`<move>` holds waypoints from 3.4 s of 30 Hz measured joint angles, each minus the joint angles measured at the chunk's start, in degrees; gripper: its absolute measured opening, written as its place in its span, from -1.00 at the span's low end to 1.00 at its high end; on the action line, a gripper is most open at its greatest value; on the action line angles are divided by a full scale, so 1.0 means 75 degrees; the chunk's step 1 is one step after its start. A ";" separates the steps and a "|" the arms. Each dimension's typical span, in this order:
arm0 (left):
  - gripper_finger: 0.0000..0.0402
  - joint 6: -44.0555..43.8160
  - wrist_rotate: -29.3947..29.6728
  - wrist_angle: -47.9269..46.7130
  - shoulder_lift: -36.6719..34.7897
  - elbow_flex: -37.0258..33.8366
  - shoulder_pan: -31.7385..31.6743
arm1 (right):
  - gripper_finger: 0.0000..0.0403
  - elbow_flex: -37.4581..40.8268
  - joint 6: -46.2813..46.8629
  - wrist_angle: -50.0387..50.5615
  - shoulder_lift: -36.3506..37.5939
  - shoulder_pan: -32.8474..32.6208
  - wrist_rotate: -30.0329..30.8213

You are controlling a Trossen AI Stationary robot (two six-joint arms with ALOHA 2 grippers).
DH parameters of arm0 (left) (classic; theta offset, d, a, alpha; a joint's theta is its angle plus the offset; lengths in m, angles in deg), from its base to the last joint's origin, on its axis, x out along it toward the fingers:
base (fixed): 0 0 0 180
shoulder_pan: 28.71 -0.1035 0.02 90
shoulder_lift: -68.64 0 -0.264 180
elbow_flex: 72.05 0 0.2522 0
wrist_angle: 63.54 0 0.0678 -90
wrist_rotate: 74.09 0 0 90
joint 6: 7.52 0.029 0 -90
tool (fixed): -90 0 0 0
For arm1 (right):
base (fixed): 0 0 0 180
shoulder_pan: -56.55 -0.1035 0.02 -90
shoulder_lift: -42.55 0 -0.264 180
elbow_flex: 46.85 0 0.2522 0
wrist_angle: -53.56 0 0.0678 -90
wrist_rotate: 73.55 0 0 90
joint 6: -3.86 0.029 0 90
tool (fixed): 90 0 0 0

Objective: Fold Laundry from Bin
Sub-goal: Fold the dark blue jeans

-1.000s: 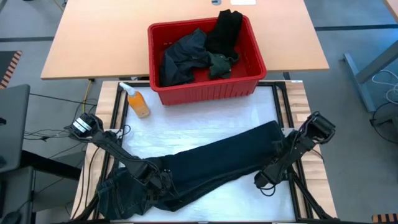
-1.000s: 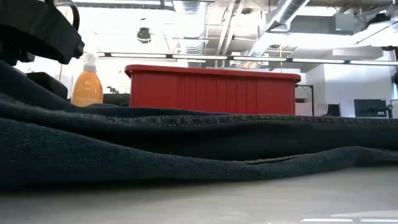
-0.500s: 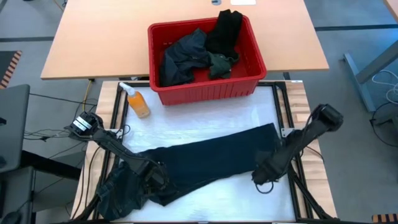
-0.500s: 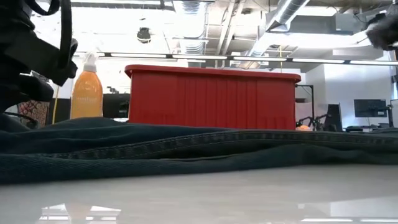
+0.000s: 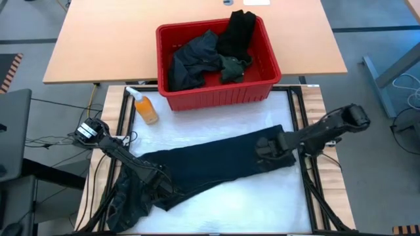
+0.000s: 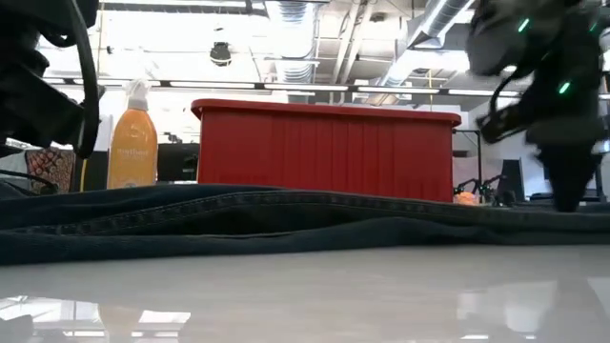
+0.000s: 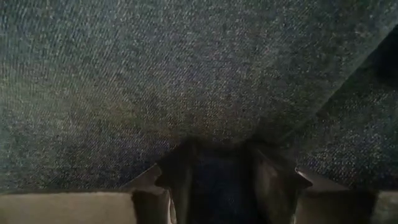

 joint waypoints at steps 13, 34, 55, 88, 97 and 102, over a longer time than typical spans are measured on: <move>-0.33 -0.0658 0.0816 -0.1508 -0.0530 -0.0020 -0.0068 | -0.23 -0.0949 -0.2200 -0.0562 -0.0476 0.2073 0.1145; -0.33 -0.0237 0.1880 0.0111 -0.1230 0.0000 -0.0009 | 0.28 -0.1530 -0.2767 0.1199 -0.0252 0.5330 0.1242; -0.33 -0.0420 0.1786 0.0151 -0.1233 0.0009 0.0125 | -0.25 0.0596 -0.4050 -0.1787 -0.0402 0.6349 -0.0321; -0.33 -0.0392 0.1719 0.0230 -0.1239 0.0015 0.0134 | 0.35 -0.0337 -0.3904 -0.0366 -0.0426 0.5979 0.1388; -0.33 -0.0453 0.1588 0.0215 -0.1239 0.0015 0.0134 | 0.60 -0.0230 -0.4531 -0.0677 -0.0411 0.6663 0.1344; -0.33 -0.0424 0.1496 0.0214 -0.1239 0.0015 0.0137 | 0.60 0.0355 -0.4826 -0.1751 -0.0373 0.7277 0.0576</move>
